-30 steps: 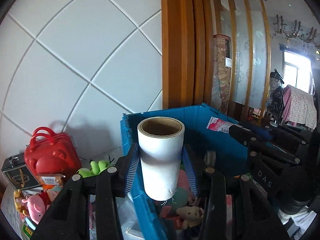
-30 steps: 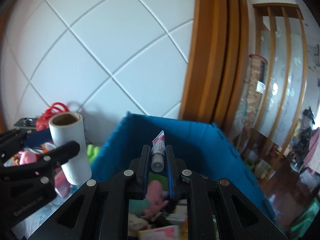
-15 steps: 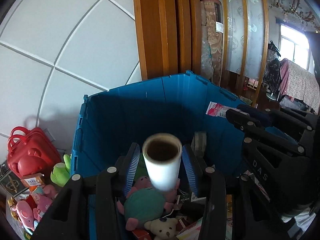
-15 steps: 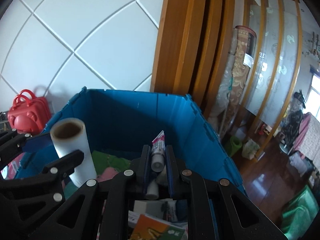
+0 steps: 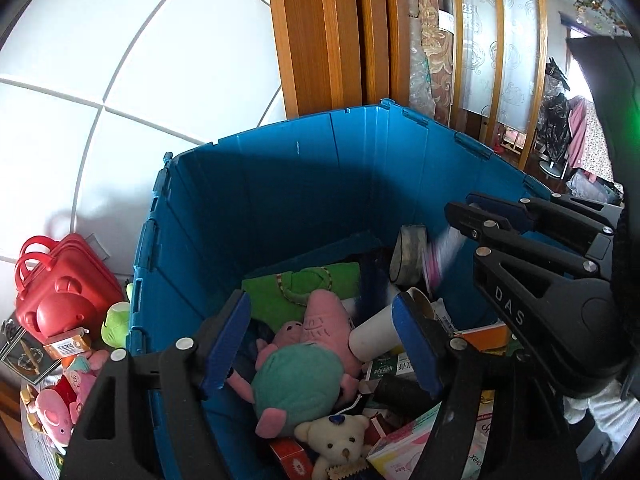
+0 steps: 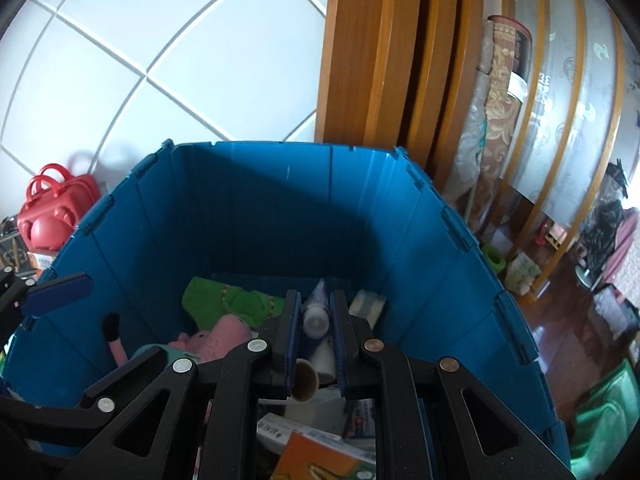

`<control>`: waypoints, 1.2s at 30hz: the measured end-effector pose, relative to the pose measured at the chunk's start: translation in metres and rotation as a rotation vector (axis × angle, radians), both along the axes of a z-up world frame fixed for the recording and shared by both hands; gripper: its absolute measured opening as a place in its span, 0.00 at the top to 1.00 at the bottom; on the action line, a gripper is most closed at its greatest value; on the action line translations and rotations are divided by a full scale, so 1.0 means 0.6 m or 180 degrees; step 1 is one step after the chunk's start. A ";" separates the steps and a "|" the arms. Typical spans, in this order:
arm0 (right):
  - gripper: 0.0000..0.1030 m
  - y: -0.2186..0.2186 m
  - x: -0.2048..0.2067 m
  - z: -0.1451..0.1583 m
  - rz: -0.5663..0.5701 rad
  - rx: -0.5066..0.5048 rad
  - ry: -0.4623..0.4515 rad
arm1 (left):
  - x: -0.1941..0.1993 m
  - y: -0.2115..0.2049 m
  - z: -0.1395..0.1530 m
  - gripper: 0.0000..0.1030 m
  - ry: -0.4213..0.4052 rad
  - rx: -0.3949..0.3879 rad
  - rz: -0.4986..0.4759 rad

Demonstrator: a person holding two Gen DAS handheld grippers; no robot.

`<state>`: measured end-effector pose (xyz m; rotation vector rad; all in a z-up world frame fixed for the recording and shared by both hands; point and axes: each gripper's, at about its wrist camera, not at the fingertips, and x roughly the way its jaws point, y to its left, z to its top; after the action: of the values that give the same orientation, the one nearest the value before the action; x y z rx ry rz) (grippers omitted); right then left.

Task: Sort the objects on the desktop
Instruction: 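Carry the roller and tube into the crate and open both tools, then withdraw both tools from the crate back toward the pile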

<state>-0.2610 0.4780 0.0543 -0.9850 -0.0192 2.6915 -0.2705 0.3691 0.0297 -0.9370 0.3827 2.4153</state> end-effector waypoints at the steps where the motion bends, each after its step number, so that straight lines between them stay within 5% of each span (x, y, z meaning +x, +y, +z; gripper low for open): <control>1: 0.85 0.000 0.000 -0.002 -0.0016 0.0008 -0.0003 | 0.000 -0.001 0.000 0.30 0.0002 0.0002 -0.0004; 3: 0.82 0.003 0.000 -0.003 -0.0039 -0.0006 -0.0013 | 0.002 -0.001 0.000 0.30 0.0022 0.0004 -0.0013; 5: 0.69 0.006 0.000 -0.004 -0.0081 -0.0003 -0.0024 | 0.004 -0.001 0.000 0.30 0.0013 0.0015 -0.0040; 7: 0.39 0.008 -0.001 -0.006 -0.0139 0.0019 -0.0039 | 0.003 -0.001 0.001 0.30 0.0002 0.0018 -0.0055; 9: 0.23 0.010 0.001 -0.006 -0.0155 0.0014 -0.0032 | 0.003 -0.001 0.000 0.30 0.0000 0.0018 -0.0053; 15: 0.00 0.018 -0.003 -0.007 -0.0221 0.0017 -0.0063 | 0.000 -0.003 -0.002 0.29 -0.0037 0.0019 -0.0030; 25: 0.00 0.028 0.008 0.001 -0.0308 -0.0065 -0.0021 | 0.004 -0.038 0.021 0.29 0.0062 0.0265 0.0157; 29: 0.00 0.007 0.034 0.039 -0.0380 0.0234 0.0216 | 0.029 -0.075 0.050 0.29 0.0287 0.0389 0.0289; 36: 0.00 -0.051 0.094 0.124 -0.0097 0.0221 0.0626 | 0.078 -0.181 0.121 0.18 0.0560 0.0814 0.0485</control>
<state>-0.2045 0.4472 0.1287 -0.6917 -0.0574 2.7269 -0.2238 0.2605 0.1021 -0.6649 0.0612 2.6168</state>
